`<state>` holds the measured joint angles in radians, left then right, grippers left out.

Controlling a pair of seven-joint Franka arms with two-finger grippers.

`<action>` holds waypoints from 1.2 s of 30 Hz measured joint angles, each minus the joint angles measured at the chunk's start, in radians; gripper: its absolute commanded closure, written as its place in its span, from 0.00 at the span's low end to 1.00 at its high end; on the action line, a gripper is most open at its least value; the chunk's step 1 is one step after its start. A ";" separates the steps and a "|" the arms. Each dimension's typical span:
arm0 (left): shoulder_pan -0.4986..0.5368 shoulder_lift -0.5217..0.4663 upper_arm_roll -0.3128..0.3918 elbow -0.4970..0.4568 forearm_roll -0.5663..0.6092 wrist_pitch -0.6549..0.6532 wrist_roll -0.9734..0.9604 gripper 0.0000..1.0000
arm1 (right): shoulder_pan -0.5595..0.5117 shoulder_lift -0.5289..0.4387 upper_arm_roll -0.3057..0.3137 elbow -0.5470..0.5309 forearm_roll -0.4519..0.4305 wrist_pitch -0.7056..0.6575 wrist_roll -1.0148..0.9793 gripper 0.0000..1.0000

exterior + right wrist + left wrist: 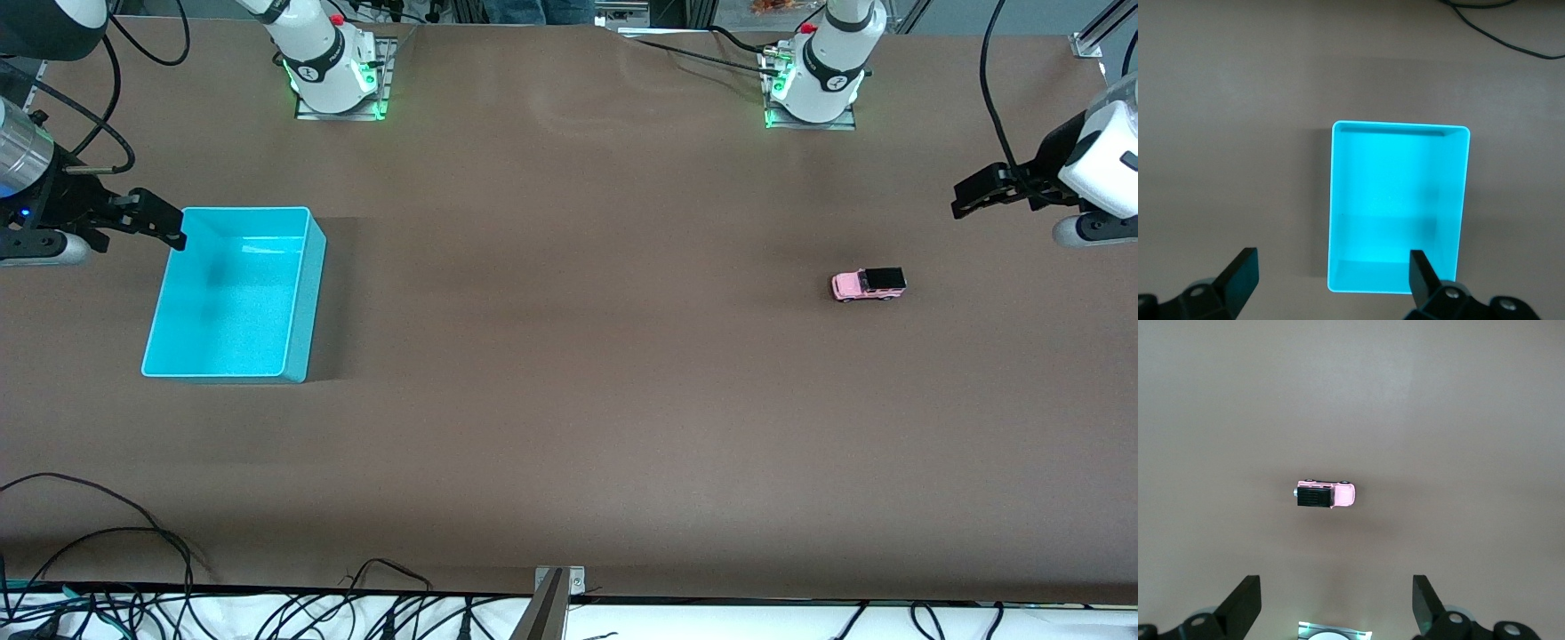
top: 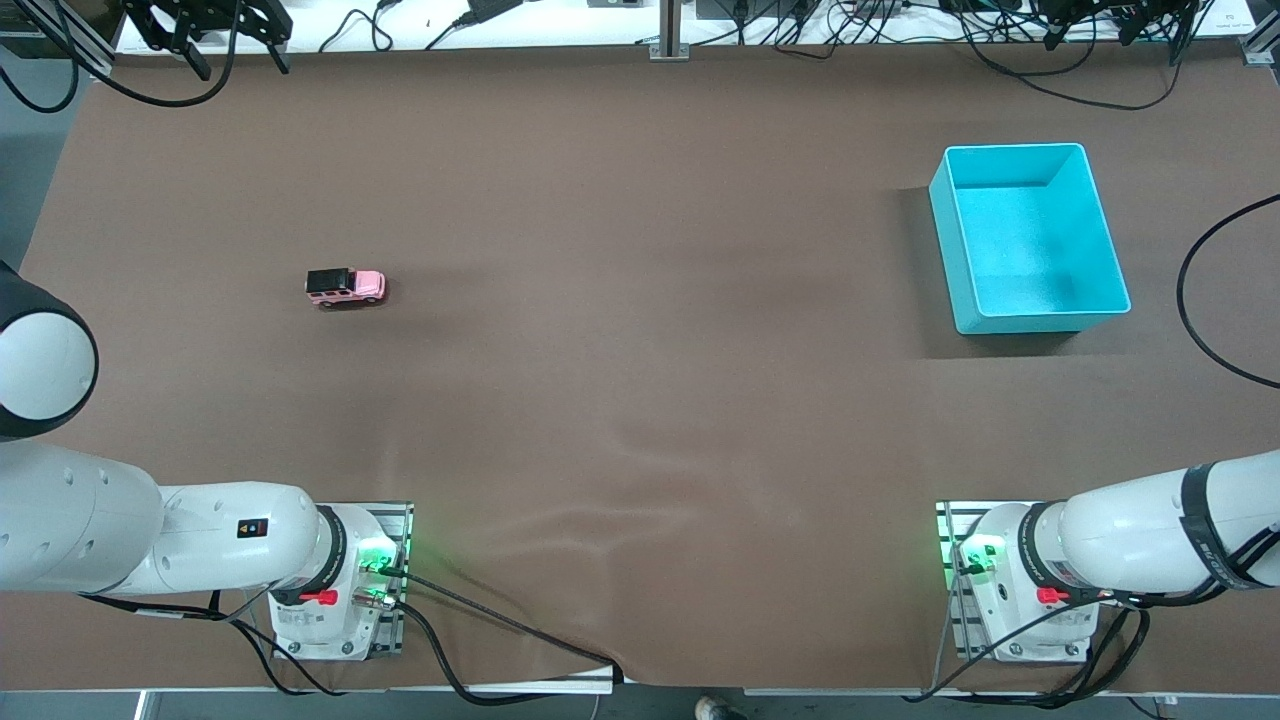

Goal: Wind and store pink jeep toy

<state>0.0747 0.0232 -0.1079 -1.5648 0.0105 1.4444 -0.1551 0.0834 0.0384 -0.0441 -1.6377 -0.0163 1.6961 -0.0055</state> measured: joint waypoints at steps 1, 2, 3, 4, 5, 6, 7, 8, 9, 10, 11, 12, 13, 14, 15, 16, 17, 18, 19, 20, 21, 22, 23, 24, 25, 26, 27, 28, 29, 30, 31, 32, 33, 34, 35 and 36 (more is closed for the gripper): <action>-0.001 0.000 -0.003 0.000 0.000 0.000 0.000 0.00 | 0.000 0.000 0.000 0.000 0.000 0.000 0.000 0.00; -0.001 0.000 -0.005 0.000 0.000 -0.001 0.000 0.00 | 0.000 0.000 0.000 0.000 0.000 0.000 0.000 0.00; -0.002 0.000 -0.007 0.000 0.000 -0.002 0.000 0.00 | 0.000 0.000 0.000 0.000 0.000 0.000 0.000 0.00; -0.002 0.000 -0.009 0.000 0.000 -0.004 0.000 0.00 | 0.000 0.000 0.000 0.000 0.000 0.000 0.000 0.00; -0.002 0.000 -0.010 0.000 0.000 -0.006 0.000 0.00 | 0.000 0.000 0.000 0.000 0.000 0.000 0.000 0.00; -0.002 0.000 -0.010 0.000 0.000 -0.009 0.000 0.00 | 0.000 0.000 0.000 0.000 0.000 0.000 0.000 0.00; -0.002 0.000 -0.010 0.000 0.000 -0.011 0.000 0.00 | 0.000 0.000 0.000 0.000 0.000 0.000 0.000 0.00; -0.002 0.000 -0.010 0.000 0.000 -0.012 0.000 0.00 | 0.000 0.000 0.000 0.000 0.000 0.000 0.000 0.00; -0.002 0.000 -0.011 0.000 0.000 -0.013 0.000 0.00 | 0.000 0.000 0.000 0.000 0.000 0.000 0.000 0.00; -0.002 0.000 -0.011 0.000 0.000 -0.013 0.000 0.00 | 0.000 0.000 0.000 0.000 0.000 0.000 0.000 0.00; -0.002 0.000 -0.012 0.000 0.000 -0.013 0.000 0.00 | 0.000 0.000 0.000 0.000 0.000 0.000 0.000 0.00; -0.002 0.000 -0.013 0.000 0.000 -0.014 0.000 0.00 | 0.000 0.000 0.000 0.000 0.000 0.000 0.000 0.00; -0.002 0.000 -0.015 0.000 0.000 -0.014 0.000 0.00 | 0.000 0.000 0.000 0.000 0.000 0.000 0.000 0.00; -0.002 0.000 -0.016 0.000 0.000 -0.014 0.000 0.00 | 0.000 0.000 0.000 0.000 0.000 0.000 0.000 0.00; -0.002 0.000 -0.017 0.000 0.000 -0.014 0.000 0.00 | 0.000 0.000 0.000 0.000 0.000 0.000 0.000 0.00; -0.002 0.000 -0.018 0.000 0.000 -0.014 0.000 0.00 | 0.000 0.000 0.000 0.000 0.000 0.000 0.000 0.00; -0.002 0.000 -0.019 0.000 0.000 -0.014 0.000 0.00 | 0.000 0.000 0.000 0.000 0.000 0.000 0.000 0.00; -0.002 0.000 -0.020 0.000 0.000 -0.014 0.000 0.00 | 0.000 0.000 0.000 0.000 0.000 0.000 0.000 0.00; -0.002 0.000 -0.020 0.000 0.000 -0.014 0.000 0.00 | 0.000 0.000 0.000 0.000 0.000 0.000 0.000 0.00; -0.002 0.000 -0.020 0.000 0.000 -0.014 0.000 0.00 | 0.000 0.000 0.000 0.000 0.000 0.000 0.000 0.00; -0.002 0.000 -0.020 0.000 0.000 -0.014 0.000 0.00 | 0.000 0.000 0.000 0.000 0.000 0.000 0.000 0.00; -0.001 0.000 -0.020 0.000 0.000 -0.014 0.000 0.00 | 0.000 0.000 0.000 0.000 0.000 0.000 0.000 0.00; -0.001 0.000 -0.020 0.001 0.000 -0.014 0.000 0.00 | 0.000 0.000 0.000 0.000 0.000 0.000 0.000 0.00; -0.001 0.000 -0.020 0.001 0.000 -0.014 0.000 0.00 | 0.000 0.000 0.000 0.000 0.000 0.000 0.000 0.00; -0.001 0.000 -0.020 0.001 0.000 -0.014 0.000 0.00 | 0.000 0.000 0.000 0.000 0.000 0.000 0.000 0.00; -0.001 0.000 -0.020 0.002 0.000 -0.015 0.001 0.00 | 0.000 0.000 0.000 0.000 0.000 0.000 0.000 0.00; -0.001 0.000 -0.020 0.002 0.000 -0.015 0.001 0.00 | 0.000 0.000 0.000 0.000 0.000 0.000 0.000 0.00; -0.001 0.000 -0.020 0.002 0.000 -0.015 0.001 0.00 | 0.000 0.000 0.000 0.000 0.000 0.000 0.000 0.00; -0.001 0.000 -0.020 0.002 0.000 -0.015 0.002 0.00 | 0.000 0.001 0.000 0.000 0.000 0.000 0.000 0.00; -0.001 0.000 -0.020 0.002 0.000 -0.015 0.003 0.00 | 0.000 0.001 0.000 0.000 0.000 0.000 0.000 0.00; -0.001 0.000 -0.020 0.002 0.000 -0.016 0.003 0.00 | 0.000 0.001 0.000 0.000 0.000 0.000 0.000 0.00; -0.001 0.000 -0.020 0.002 0.000 -0.017 0.004 0.00 | 0.000 0.001 0.000 0.000 0.000 0.000 0.000 0.00; -0.001 0.000 -0.020 0.002 0.000 -0.019 0.004 0.00 | 0.000 0.001 0.000 0.000 0.000 0.000 0.000 0.00; -0.001 0.000 -0.020 0.002 0.000 -0.022 0.006 0.00 | 0.000 0.001 0.000 0.000 0.000 0.000 0.000 0.00; -0.001 0.000 -0.021 0.002 0.001 -0.022 0.006 0.00 | 0.000 0.001 0.000 0.000 0.000 0.000 0.000 0.00; -0.001 0.000 -0.021 0.002 0.002 -0.023 0.006 0.00 | 0.000 0.001 0.000 0.000 0.000 0.000 0.000 0.00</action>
<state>0.0736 0.0232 -0.1288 -1.5626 0.0129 1.4211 -0.1488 0.0834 0.0391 -0.0441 -1.6377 -0.0163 1.6961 -0.0056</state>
